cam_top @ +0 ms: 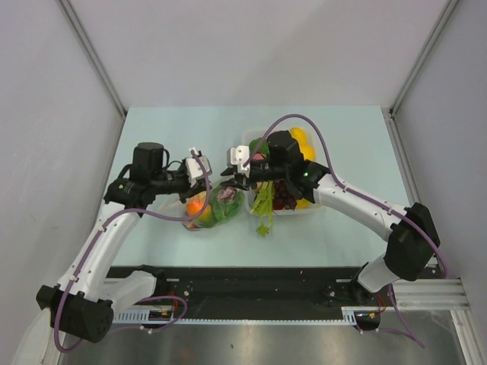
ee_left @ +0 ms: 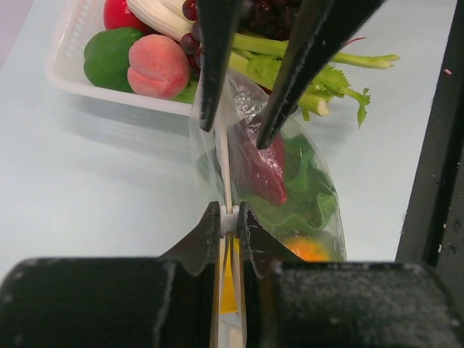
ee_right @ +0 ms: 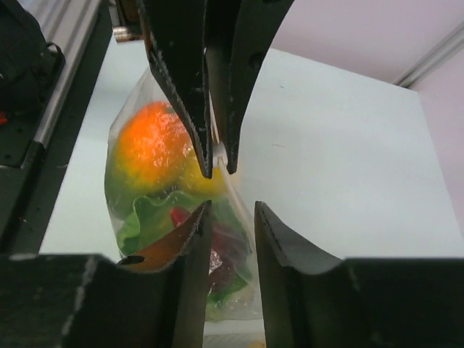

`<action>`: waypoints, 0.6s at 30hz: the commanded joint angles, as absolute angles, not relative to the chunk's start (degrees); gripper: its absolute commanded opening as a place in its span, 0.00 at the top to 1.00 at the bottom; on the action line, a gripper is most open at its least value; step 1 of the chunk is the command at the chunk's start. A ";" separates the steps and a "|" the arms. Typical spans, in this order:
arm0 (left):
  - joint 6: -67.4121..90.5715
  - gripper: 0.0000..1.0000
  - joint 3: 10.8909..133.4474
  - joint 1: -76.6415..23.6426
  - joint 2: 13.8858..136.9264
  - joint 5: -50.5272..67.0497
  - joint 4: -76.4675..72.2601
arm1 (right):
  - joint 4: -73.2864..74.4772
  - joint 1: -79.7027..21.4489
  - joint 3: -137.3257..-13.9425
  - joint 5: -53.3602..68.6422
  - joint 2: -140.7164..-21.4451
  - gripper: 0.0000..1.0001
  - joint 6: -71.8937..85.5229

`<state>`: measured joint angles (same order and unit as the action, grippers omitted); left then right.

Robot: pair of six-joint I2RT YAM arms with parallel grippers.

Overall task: Place the food in the zip-top bag and seal the zipper
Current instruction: Zip the zipper food storage bag at the center of the board.

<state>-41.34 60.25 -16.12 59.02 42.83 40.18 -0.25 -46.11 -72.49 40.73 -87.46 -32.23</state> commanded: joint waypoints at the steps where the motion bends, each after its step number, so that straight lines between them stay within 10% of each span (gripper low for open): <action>1: -39.46 1.00 60.73 -16.44 56.96 42.45 37.26 | 3.77 -46.58 -72.69 38.67 -88.07 0.64 -38.31; 14: -40.08 0.98 59.86 -16.87 53.88 40.70 41.40 | 4.13 -47.28 -72.69 34.81 -88.77 0.77 -42.18; 16: -39.90 0.98 59.59 -17.05 53.44 40.61 41.57 | 3.78 -47.98 -72.69 33.67 -88.77 1.00 -42.71; 18: -39.73 0.95 58.98 -17.05 52.74 38.77 42.18 | 3.87 -47.99 -72.69 31.56 -88.59 1.00 -42.63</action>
